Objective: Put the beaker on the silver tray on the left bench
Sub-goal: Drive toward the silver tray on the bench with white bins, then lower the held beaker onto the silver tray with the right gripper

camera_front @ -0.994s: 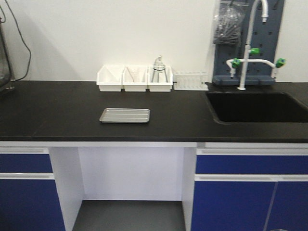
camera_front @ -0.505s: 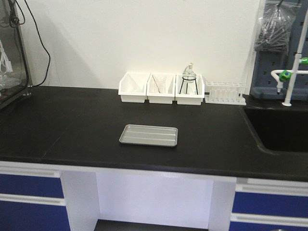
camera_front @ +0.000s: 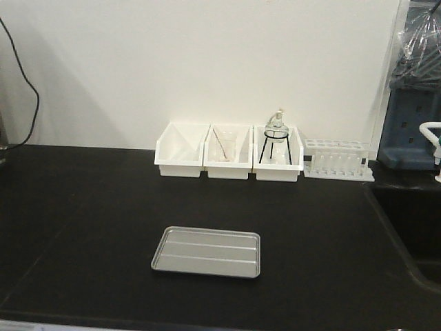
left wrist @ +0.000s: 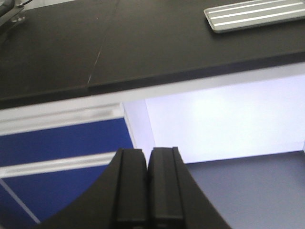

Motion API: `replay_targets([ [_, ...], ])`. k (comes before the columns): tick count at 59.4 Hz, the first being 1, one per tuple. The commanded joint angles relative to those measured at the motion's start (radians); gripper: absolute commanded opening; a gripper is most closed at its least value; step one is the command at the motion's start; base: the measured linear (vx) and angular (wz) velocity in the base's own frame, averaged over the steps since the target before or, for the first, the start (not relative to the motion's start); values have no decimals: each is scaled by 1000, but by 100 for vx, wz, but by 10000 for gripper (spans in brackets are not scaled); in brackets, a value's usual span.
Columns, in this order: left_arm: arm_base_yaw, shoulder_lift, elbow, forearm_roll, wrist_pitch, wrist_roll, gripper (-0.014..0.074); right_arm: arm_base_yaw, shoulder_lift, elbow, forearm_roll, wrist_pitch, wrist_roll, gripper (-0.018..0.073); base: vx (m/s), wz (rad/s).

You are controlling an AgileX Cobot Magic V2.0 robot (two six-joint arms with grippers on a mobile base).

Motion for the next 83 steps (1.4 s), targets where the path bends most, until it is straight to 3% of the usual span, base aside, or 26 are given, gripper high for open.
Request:
replay_targets([
  [1, -6, -8, 20, -5, -83, -2, 1, -5, 1, -33, -12, -73, -7, -11, 48, -12],
  [43, -6, -8, 20, -5, -83, -2, 1, -5, 1, -33, -12, -72, -7, -11, 37, -12],
  [83, -6, -8, 20, -5, -83, -2, 1, -5, 1, -33, -12, -75, -7, -11, 8, -4],
])
